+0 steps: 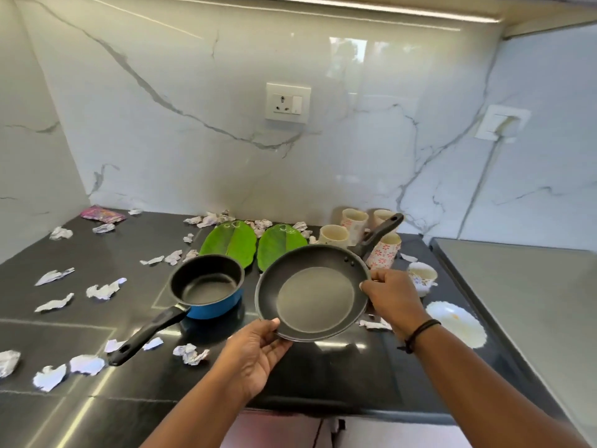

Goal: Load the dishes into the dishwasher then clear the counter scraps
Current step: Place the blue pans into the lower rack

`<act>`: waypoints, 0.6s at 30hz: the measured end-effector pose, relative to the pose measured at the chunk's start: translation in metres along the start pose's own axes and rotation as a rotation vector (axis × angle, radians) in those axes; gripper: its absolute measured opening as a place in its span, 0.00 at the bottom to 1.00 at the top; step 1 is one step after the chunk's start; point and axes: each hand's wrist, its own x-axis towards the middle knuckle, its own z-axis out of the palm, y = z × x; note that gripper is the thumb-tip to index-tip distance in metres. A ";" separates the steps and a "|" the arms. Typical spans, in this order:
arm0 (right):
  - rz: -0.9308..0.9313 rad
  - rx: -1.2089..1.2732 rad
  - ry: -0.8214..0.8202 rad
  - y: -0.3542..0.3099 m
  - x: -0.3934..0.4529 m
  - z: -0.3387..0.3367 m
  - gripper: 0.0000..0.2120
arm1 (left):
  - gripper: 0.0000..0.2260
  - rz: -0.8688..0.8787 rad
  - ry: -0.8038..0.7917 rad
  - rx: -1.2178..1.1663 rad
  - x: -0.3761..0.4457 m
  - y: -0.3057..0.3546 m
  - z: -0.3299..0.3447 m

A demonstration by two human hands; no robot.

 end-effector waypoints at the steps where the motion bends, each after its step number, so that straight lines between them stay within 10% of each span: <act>1: 0.005 0.027 0.025 0.002 -0.006 -0.012 0.05 | 0.07 -0.001 -0.026 0.017 -0.003 -0.003 0.010; 7: 0.028 0.353 0.285 0.013 -0.046 -0.106 0.04 | 0.05 0.043 -0.179 0.150 -0.015 -0.025 0.068; 12: -0.359 -0.298 0.783 0.005 -0.086 -0.226 0.03 | 0.08 0.071 -0.324 0.351 -0.020 -0.042 0.112; 18: -0.017 -0.749 0.383 0.048 -0.113 -0.350 0.13 | 0.10 -0.005 -0.557 0.613 -0.041 -0.117 0.192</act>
